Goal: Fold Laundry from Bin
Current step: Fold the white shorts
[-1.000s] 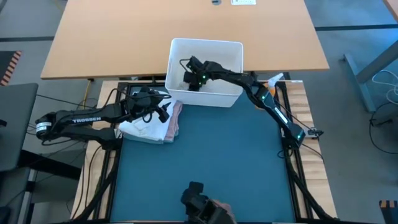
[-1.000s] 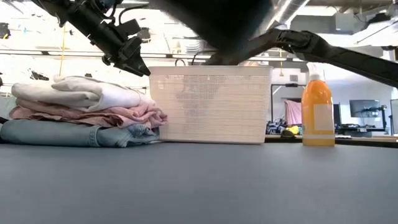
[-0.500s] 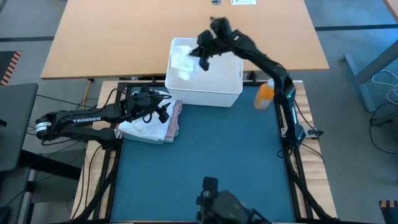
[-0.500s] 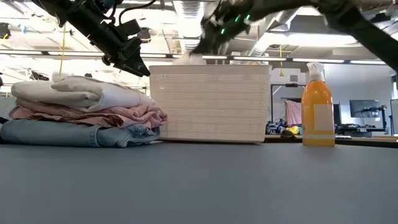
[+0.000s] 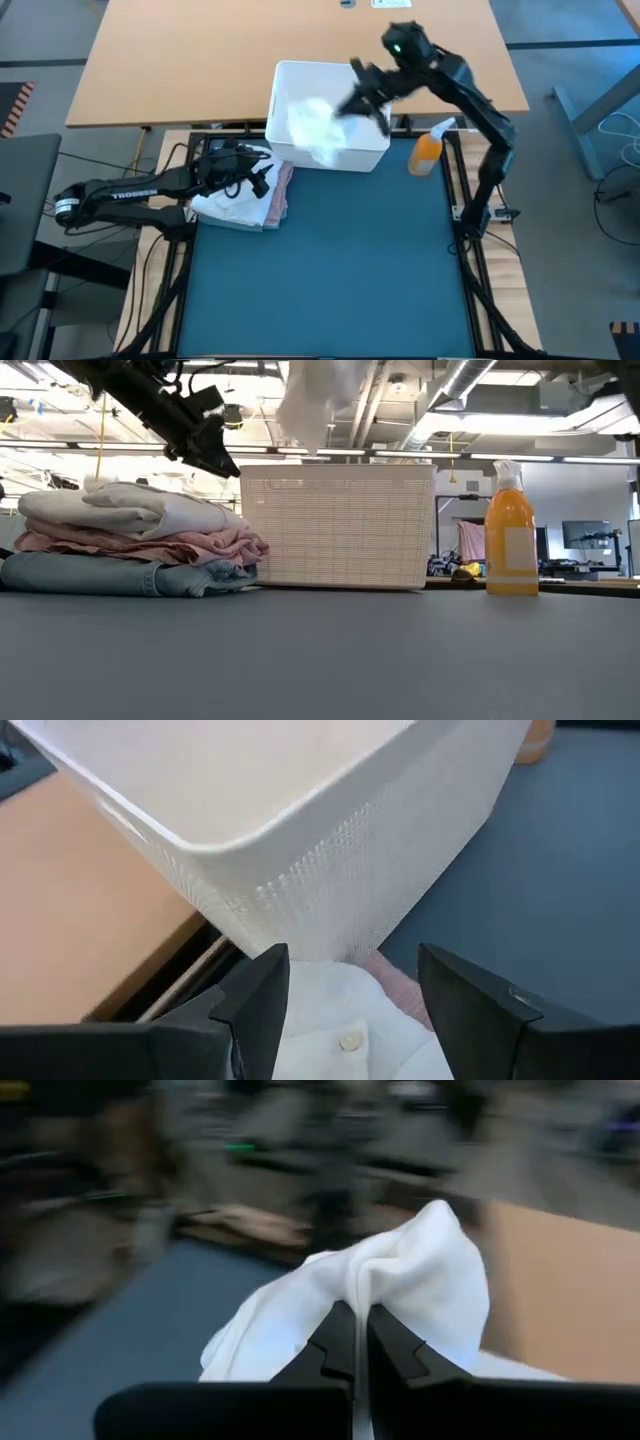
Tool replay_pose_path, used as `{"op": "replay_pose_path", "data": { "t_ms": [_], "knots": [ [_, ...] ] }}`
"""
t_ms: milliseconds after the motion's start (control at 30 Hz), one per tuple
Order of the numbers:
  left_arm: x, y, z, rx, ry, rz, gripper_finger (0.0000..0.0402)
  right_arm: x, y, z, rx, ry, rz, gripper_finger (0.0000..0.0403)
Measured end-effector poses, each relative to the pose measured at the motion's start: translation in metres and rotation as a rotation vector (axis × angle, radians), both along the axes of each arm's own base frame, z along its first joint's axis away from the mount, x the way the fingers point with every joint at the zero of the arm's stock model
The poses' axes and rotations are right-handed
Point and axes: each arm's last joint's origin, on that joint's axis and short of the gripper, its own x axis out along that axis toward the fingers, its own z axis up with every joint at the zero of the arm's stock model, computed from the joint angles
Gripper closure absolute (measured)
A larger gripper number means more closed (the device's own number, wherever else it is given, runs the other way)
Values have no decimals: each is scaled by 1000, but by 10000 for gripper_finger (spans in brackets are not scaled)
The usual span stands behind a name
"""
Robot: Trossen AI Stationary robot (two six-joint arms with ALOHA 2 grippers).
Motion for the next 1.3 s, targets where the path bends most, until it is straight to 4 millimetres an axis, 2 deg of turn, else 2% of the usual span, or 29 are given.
{"op": "replay_pose_path", "data": {
  "t_ms": [67,167,233,367,533,633,733,800,967,1133,1300],
  "knots": [
    [-5,-5,7,21,-28,-20,191,-14,24,2,23,44,125,379],
    [-17,-16,24,47,-124,-57,191,-32,61,-9,63,168,278,379],
    [-26,-25,34,21,-210,-122,191,-34,82,-23,93,234,360,379],
    [-26,-47,43,-84,-326,-414,191,-31,122,-64,120,326,456,379],
    [2,-77,25,-175,-397,-596,191,-45,149,-129,216,414,376,379],
    [19,-94,16,-206,-374,-653,191,-51,160,-171,297,445,207,379],
    [35,-106,14,-250,-368,-656,191,-55,177,-202,361,426,87,379],
    [44,-113,5,-283,-344,-606,191,-55,191,-224,408,423,45,379],
    [67,-129,-32,-374,-263,-509,191,-44,229,-281,497,462,-51,378],
    [89,-155,-59,-411,-258,-568,191,-16,247,-312,615,406,-259,332],
    [110,-180,-67,-432,-232,-612,191,12,260,-320,666,485,-152,268]
  ]
}}
